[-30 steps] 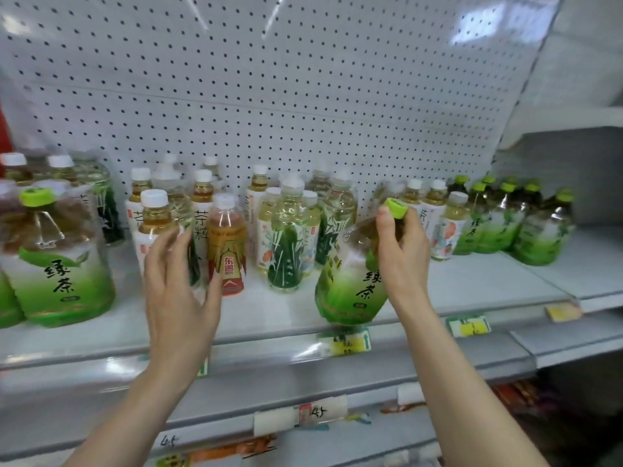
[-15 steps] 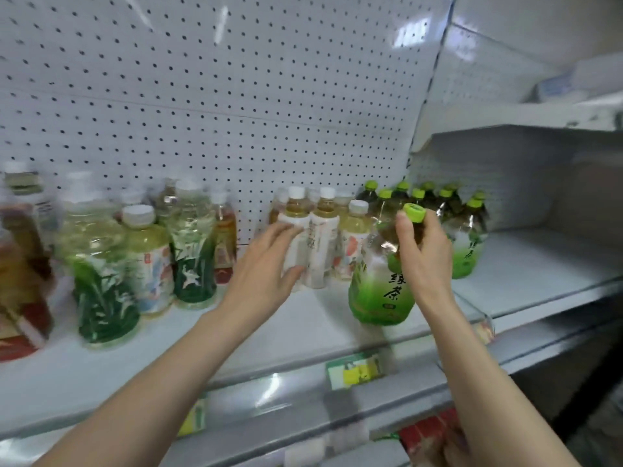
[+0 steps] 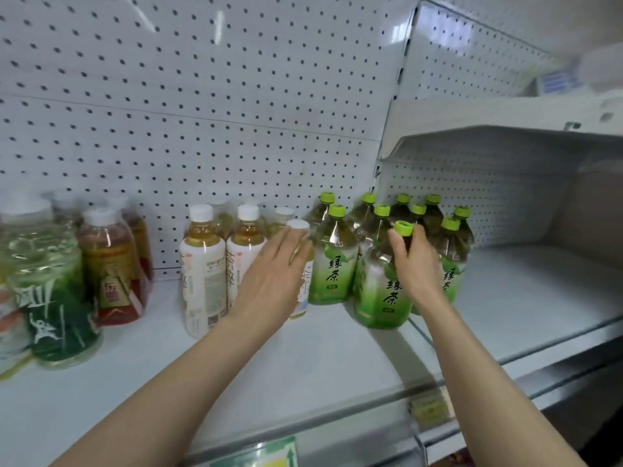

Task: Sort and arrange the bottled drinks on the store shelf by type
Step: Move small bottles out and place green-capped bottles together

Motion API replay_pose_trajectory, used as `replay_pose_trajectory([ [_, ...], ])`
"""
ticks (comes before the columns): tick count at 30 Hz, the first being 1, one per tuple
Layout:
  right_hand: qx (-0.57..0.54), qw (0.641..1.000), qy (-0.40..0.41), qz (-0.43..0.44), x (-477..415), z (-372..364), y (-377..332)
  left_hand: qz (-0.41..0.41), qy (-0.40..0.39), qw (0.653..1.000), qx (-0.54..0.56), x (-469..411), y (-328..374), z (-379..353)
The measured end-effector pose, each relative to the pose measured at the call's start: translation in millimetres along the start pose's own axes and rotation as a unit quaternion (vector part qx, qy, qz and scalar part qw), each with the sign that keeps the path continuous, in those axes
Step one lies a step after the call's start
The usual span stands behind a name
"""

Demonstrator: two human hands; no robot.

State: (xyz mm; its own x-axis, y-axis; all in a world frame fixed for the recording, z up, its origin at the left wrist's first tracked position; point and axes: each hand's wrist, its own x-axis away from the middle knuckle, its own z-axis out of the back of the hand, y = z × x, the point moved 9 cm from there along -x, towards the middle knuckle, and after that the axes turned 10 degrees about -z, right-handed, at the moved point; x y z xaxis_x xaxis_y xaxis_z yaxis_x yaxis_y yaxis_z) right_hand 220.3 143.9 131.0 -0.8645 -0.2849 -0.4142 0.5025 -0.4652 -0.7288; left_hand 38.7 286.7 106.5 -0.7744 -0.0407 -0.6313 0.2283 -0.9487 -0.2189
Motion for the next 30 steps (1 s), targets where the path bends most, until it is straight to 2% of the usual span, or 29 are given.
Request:
replay_pose_trajectory([
  [4,0.031,0.999,0.024,0.037,-4,-11,1,-0.024,-0.056,0.996,-0.061,-1,2,-17],
  [8,0.049,0.993,0.065,0.084,8,-16,1,-0.033,-0.052,0.995,-0.084,-1,3,-13],
  [11,0.052,0.991,0.102,0.068,3,-11,1,-0.033,-0.03,0.998,-0.044,4,3,-7],
  [14,0.092,0.988,0.114,0.046,5,-13,0,-0.024,0.026,0.999,0.029,15,-2,9],
  [17,0.127,0.969,0.18,0.115,28,-10,-28,-0.019,0.107,0.994,0.026,34,-16,37],
  [18,0.111,0.966,0.176,0.156,38,-14,-44,-0.001,0.131,0.991,0.018,42,-25,46],
  [20,0.061,0.972,0.091,0.207,53,-37,-77,0.054,0.164,0.985,0.001,60,-48,62],
  [22,0.023,0.978,-0.031,0.203,59,-71,-100,0.128,0.167,0.978,-0.001,74,-73,70],
  [24,0.023,0.976,-0.111,0.184,60,-103,-110,0.184,0.142,0.972,0.02,82,-89,70],
  [26,0.02,0.976,-0.138,0.166,58,-120,-113,0.215,0.118,0.967,0.073,87,-97,62],
  [30,-0.017,0.986,-0.105,0.127,54,-120,-112,0.261,0.12,0.942,0.175,96,-108,48],
])
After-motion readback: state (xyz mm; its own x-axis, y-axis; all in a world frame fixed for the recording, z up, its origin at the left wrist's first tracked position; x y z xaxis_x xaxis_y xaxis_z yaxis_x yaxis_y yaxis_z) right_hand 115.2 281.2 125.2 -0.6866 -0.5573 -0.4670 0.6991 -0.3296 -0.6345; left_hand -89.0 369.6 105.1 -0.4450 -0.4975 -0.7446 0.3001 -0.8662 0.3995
